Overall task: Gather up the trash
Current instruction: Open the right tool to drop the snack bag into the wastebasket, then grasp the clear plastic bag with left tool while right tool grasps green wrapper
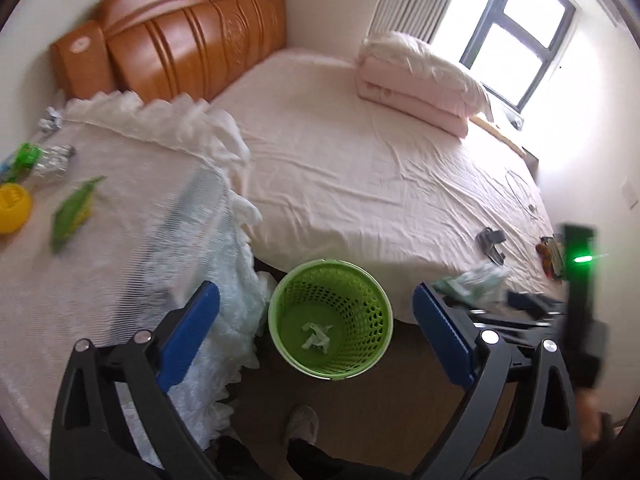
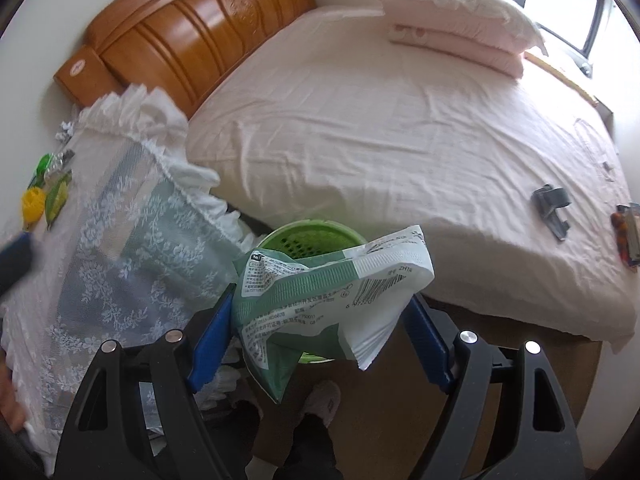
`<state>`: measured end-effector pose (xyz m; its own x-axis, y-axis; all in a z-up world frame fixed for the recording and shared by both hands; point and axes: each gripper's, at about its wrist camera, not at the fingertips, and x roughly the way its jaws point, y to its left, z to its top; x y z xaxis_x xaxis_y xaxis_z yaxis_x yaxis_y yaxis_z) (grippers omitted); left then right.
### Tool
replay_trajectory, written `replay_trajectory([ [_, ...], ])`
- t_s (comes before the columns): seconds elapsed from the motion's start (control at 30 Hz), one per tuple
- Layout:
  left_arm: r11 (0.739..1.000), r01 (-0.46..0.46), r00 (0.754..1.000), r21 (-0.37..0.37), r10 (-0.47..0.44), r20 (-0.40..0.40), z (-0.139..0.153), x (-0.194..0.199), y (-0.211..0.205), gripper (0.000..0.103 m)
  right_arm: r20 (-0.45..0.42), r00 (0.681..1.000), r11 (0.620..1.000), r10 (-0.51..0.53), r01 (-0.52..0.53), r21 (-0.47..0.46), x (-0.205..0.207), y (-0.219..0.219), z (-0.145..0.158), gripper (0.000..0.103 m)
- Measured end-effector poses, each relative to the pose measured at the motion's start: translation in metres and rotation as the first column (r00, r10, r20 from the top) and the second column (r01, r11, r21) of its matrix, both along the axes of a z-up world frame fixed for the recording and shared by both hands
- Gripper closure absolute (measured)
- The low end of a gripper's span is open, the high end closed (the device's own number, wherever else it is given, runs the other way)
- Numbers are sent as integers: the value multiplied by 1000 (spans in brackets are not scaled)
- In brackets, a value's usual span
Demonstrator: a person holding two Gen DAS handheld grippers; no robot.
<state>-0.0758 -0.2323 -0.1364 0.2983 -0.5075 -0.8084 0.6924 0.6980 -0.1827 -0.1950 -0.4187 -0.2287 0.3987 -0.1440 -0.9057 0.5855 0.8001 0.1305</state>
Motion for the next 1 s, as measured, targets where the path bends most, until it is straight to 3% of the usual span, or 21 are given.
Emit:
replay_trajectory([
  [0.17,1000,-26,998,-3,26,49,19,0,25,8,-58,998,999,25,-24,25,26,10,-39,20],
  [0.23,999,-37,998,4,37,53,22,1,32,8,-88,996,999,25,-23,30,35,15,-52,13],
  [0.47,998,-62,997,3,62,55,26,6,54,8,-121,992,1000,19,-16,22,48,25,-60,3],
  [0.73,997,-79,996,-19,80,50,30,11,67,8,-61,998,1000,-1,1,-1,50,33,-16,3],
  [1.0,992,-120,986,-50,125,106,50,17,95,8,80,996,998,28,-24,-51,39,63,77,2],
])
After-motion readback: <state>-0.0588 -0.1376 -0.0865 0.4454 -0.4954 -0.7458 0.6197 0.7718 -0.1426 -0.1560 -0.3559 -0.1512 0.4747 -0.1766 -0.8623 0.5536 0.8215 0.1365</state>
